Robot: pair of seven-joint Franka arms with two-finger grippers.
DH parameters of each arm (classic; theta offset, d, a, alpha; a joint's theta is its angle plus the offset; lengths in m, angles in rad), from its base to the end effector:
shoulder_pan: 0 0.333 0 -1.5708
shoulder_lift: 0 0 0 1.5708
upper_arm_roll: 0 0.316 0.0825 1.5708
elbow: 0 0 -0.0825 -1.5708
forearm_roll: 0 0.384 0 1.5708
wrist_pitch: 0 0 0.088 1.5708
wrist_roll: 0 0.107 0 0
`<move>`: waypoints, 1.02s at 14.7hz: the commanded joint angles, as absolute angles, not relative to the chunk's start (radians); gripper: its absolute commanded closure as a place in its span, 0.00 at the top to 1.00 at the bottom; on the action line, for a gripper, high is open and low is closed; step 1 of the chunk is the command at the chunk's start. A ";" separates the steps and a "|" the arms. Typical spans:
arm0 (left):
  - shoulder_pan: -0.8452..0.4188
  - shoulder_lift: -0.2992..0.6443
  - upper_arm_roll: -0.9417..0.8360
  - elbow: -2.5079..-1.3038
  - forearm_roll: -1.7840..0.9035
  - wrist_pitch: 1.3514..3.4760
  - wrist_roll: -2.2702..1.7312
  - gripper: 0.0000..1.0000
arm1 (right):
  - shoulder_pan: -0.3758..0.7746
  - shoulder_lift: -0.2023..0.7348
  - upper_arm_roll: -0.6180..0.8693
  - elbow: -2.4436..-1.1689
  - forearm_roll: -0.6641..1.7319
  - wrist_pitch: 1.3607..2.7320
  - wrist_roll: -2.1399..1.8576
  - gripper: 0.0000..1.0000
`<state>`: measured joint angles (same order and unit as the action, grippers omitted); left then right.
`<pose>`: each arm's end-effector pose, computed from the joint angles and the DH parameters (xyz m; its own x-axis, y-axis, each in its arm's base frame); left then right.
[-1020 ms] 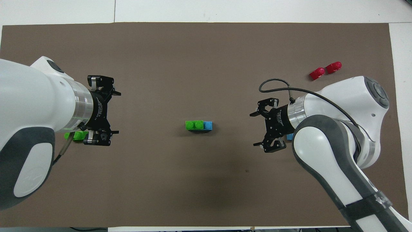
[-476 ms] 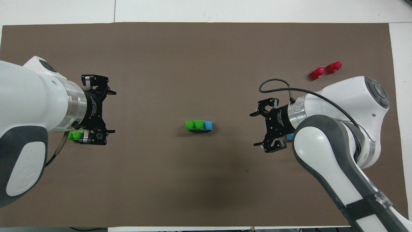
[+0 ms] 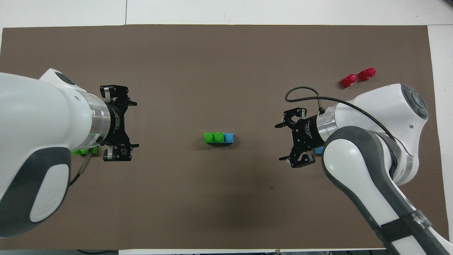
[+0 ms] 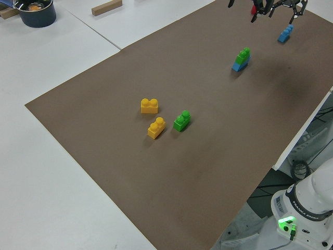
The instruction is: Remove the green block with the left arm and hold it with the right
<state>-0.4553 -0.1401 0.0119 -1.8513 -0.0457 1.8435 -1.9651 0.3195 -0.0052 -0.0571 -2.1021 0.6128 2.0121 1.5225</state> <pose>0.4780 -0.2306 0.5910 0.0444 0.9946 -0.0938 0.9940 -0.0346 0.1035 0.5111 0.1725 0.4232 -0.0190 -0.8633 -0.5044 -0.9904 -0.0529 0.1278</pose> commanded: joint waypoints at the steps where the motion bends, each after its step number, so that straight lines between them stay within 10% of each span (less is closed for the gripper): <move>1: -0.523 -0.190 0.021 -1.959 -0.032 1.901 -2.066 1.00 | 0.311 -0.034 -0.054 -2.135 0.623 2.034 1.489 1.00; 15: -0.620 0.032 0.021 -1.962 -0.032 2.083 -2.295 1.00 | 0.288 -0.028 -0.054 -2.141 0.623 2.037 1.474 1.00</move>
<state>-0.5992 0.0108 0.0073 -1.9681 -0.0457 2.0536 -2.2563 0.2994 -0.0053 -0.0595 -2.1087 0.6129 2.0122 1.5024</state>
